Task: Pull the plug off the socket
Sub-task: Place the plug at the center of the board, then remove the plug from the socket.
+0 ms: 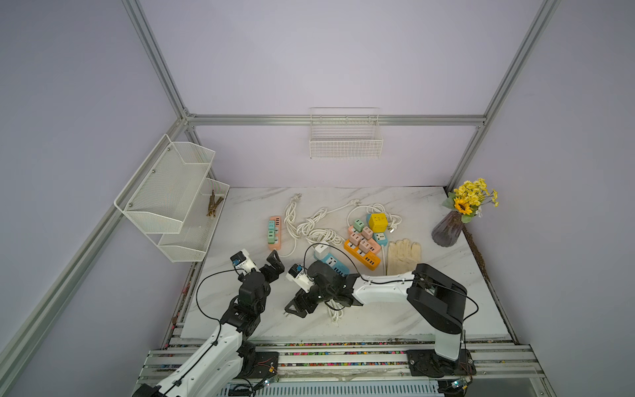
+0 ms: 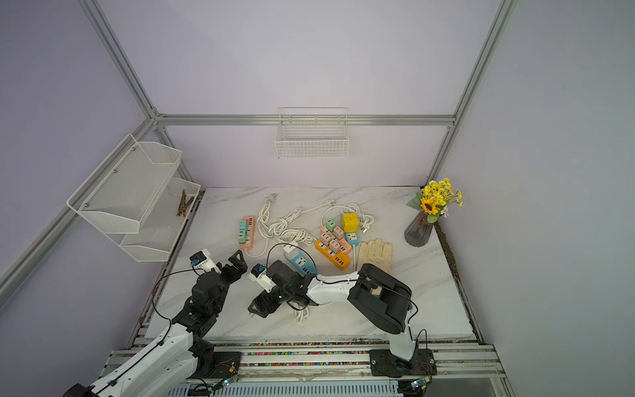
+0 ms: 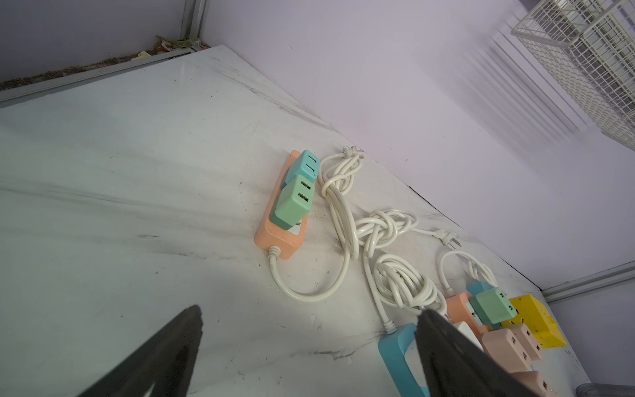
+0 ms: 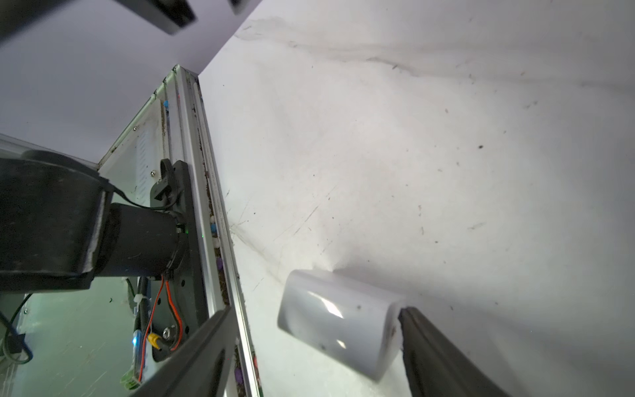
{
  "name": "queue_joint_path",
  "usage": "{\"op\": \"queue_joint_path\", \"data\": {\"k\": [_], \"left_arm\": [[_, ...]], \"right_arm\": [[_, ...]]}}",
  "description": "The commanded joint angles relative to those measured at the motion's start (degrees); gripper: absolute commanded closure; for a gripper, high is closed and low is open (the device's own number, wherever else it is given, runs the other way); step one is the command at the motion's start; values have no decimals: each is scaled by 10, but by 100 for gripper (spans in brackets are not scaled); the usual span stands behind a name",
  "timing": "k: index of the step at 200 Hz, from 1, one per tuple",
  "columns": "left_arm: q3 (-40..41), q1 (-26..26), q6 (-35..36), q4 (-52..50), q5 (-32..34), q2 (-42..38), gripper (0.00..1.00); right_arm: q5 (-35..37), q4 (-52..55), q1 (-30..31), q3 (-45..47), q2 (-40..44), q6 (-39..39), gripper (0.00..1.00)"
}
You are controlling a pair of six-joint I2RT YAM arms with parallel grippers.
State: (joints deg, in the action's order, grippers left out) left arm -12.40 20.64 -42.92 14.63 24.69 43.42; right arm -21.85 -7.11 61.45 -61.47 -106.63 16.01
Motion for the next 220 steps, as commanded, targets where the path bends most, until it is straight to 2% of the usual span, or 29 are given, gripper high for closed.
{"op": "queue_joint_path", "data": {"k": [1, 34, 63, 96, 149, 199, 220], "left_arm": [[-19, -4, 0, 39, -25, 8, 0], [-19, -4, 13, 67, -64, 24, 0], [-22, -4, 39, 121, -151, 48, 0], [-45, -4, 47, 161, -255, 112, 1], [-86, -4, 45, 178, -366, 192, 4], [-108, -4, 63, 159, -391, 212, 5], [-123, -4, 71, 131, -385, 220, 6]], "right_arm": [[36, -39, -1, 35, 63, -41, 21], [95, -93, -14, 106, 155, -46, 22], [193, -208, -32, 217, 268, -38, 21], [246, -323, -80, 321, 354, 0, 12], [179, -319, -191, 330, 327, 102, 11], [87, -256, -241, 273, 239, 155, 14], [41, -205, -246, 225, 188, 147, 17]]}}
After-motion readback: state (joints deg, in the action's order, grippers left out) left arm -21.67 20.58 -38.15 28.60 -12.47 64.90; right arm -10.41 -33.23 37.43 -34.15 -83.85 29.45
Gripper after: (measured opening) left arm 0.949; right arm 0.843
